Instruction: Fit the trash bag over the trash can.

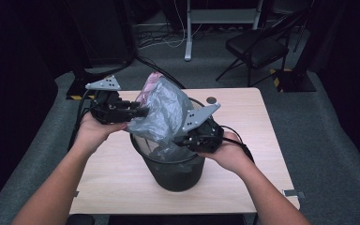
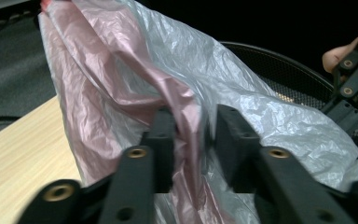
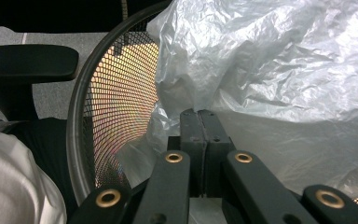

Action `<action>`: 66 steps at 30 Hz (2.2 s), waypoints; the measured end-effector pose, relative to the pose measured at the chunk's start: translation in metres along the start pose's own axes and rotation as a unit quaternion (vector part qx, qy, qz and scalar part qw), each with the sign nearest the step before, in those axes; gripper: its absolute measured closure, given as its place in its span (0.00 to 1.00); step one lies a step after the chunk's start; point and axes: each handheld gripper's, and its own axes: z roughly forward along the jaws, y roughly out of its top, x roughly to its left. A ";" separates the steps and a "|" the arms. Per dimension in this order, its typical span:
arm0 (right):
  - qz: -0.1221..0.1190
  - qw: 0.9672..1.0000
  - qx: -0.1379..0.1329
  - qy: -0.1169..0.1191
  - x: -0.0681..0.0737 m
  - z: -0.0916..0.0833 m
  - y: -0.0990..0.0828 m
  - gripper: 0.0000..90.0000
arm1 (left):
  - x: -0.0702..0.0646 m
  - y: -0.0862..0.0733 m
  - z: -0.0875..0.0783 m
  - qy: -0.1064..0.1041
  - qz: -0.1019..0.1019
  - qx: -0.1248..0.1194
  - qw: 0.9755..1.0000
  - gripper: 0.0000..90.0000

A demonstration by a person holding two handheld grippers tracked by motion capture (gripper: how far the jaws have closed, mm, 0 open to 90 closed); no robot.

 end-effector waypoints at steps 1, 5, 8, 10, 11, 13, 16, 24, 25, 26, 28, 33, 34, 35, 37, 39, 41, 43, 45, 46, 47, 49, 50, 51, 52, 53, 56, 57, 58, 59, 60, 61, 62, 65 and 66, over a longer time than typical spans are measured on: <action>0.000 1.000 0.000 0.000 0.000 0.000 0.000 0.99 | 0.000 0.000 0.000 0.000 0.000 0.000 1.000 0.85; 0.002 1.000 -0.003 -0.001 0.000 -0.003 0.000 0.92 | -0.005 0.000 0.000 -0.001 0.022 0.006 1.000 0.93; 0.015 1.000 -0.020 -0.007 -0.003 -0.010 0.000 0.81 | -0.009 -0.002 0.003 0.003 0.038 0.019 0.999 0.95; 0.026 0.999 -0.035 -0.012 -0.007 -0.018 0.003 0.74 | -0.013 -0.003 0.005 0.003 0.048 0.024 0.999 0.95; 0.026 0.999 -0.035 -0.012 -0.007 -0.018 0.003 0.74 | -0.015 -0.004 0.005 0.000 0.053 0.025 0.998 0.95; 0.033 0.999 -0.041 -0.016 -0.008 -0.020 0.005 0.68 | -0.019 -0.006 0.007 -0.007 0.057 0.024 0.998 0.96; 0.037 0.998 -0.046 -0.029 -0.013 -0.020 0.010 0.60 | -0.027 -0.012 0.010 -0.027 0.064 0.021 0.997 0.96; 0.062 0.995 -0.043 -0.065 -0.030 -0.012 0.010 0.49 | -0.035 -0.020 0.008 -0.049 0.074 0.016 0.996 0.96; 0.062 0.995 -0.043 -0.065 -0.030 -0.012 0.010 0.49 | -0.035 -0.020 0.007 -0.054 0.074 0.016 0.996 0.96; 0.064 0.994 -0.042 -0.080 -0.035 -0.011 0.009 0.48 | -0.036 -0.022 0.006 -0.059 0.076 0.017 0.995 0.96; 0.066 0.993 -0.044 -0.083 -0.038 -0.010 0.009 0.48 | -0.037 -0.022 0.006 -0.062 0.078 0.018 0.995 0.96; 0.072 0.994 -0.042 -0.073 -0.051 -0.005 0.011 0.43 | -0.041 -0.023 0.008 -0.079 0.086 0.021 0.993 0.96; 0.075 0.994 -0.043 -0.072 -0.054 -0.004 0.012 0.42 | -0.041 -0.023 0.008 -0.082 0.087 0.021 0.993 0.96; 0.078 0.994 -0.044 -0.070 -0.056 -0.003 0.013 0.41 | -0.042 -0.023 0.008 -0.085 0.090 0.021 0.992 0.96; 0.080 0.994 -0.045 -0.056 -0.059 -0.001 0.014 0.39 | -0.042 -0.024 0.008 -0.086 0.096 0.022 0.991 0.96; 0.076 0.995 -0.037 -0.043 -0.061 0.003 0.014 0.40 | -0.043 -0.024 0.007 -0.085 0.100 0.024 0.991 0.96; 0.080 0.996 -0.029 -0.030 -0.061 0.005 0.012 0.52 | -0.043 -0.024 0.008 -0.083 0.101 0.023 0.991 0.97; 0.079 0.996 -0.026 -0.014 -0.059 0.006 0.011 0.62 | -0.043 -0.024 0.008 -0.084 0.101 0.023 0.991 0.97; 0.069 0.997 -0.022 -0.012 -0.056 0.007 0.010 0.76 | -0.043 -0.024 0.010 -0.085 0.102 0.027 0.991 0.96; 0.068 0.997 -0.023 -0.013 -0.054 0.006 0.009 0.81 | -0.043 -0.024 0.010 -0.085 0.102 0.029 0.991 0.96; 0.065 0.998 -0.023 -0.013 -0.053 0.006 0.009 0.88 | -0.043 -0.024 0.011 -0.085 0.103 0.029 0.991 0.96; 0.058 0.998 -0.026 -0.010 -0.050 0.003 0.009 0.97 | -0.043 -0.024 0.012 -0.086 0.102 0.029 0.991 0.96; 0.056 0.998 -0.026 -0.008 -0.049 0.002 0.009 0.98 | -0.043 -0.024 0.012 -0.087 0.101 0.029 0.991 0.96; 0.053 0.998 -0.026 -0.008 -0.047 0.001 0.009 0.98 | -0.042 -0.024 0.012 -0.087 0.099 0.029 0.991 0.95; 0.046 0.998 -0.028 -0.012 -0.044 -0.001 0.009 0.99 | -0.042 -0.023 0.011 -0.088 0.093 0.026 0.991 0.88; 0.046 0.998 -0.028 -0.012 -0.044 -0.001 0.009 0.99 | -0.040 -0.022 0.010 -0.086 0.087 0.022 0.992 0.88; 0.040 0.999 -0.030 -0.018 -0.040 -0.004 0.008 0.99 | -0.033 -0.018 0.004 -0.083 0.064 0.008 0.994 0.72; 0.038 0.999 -0.031 -0.018 -0.040 -0.004 0.008 0.99 | -0.031 -0.017 0.001 -0.077 0.059 0.003 0.995 0.68; 0.037 0.999 -0.034 -0.021 -0.038 -0.005 0.008 0.99 | -0.029 -0.015 -0.002 -0.065 0.052 -0.002 0.997 0.61; 0.037 0.999 -0.034 -0.021 -0.038 -0.005 0.008 0.99 | -0.026 -0.013 -0.005 -0.056 0.050 -0.003 0.997 0.61; 0.037 0.998 -0.036 -0.020 -0.038 -0.006 0.008 0.99 | -0.024 -0.011 -0.007 -0.046 0.047 -0.006 0.998 0.58; 0.036 0.998 -0.037 -0.020 -0.037 -0.007 0.008 0.99 | -0.022 -0.009 -0.009 -0.038 0.044 -0.009 0.998 0.56; 0.034 0.998 -0.038 -0.021 -0.036 -0.007 0.008 0.99 | -0.020 -0.008 -0.011 -0.034 0.040 -0.012 0.999 0.53; 0.028 0.999 -0.040 -0.024 -0.033 -0.008 0.009 0.99 | -0.016 -0.003 -0.017 -0.025 0.036 -0.018 0.999 0.46; 0.026 0.999 -0.040 -0.024 -0.032 -0.008 0.010 0.99 | -0.015 -0.002 -0.018 -0.026 0.035 -0.019 0.999 0.46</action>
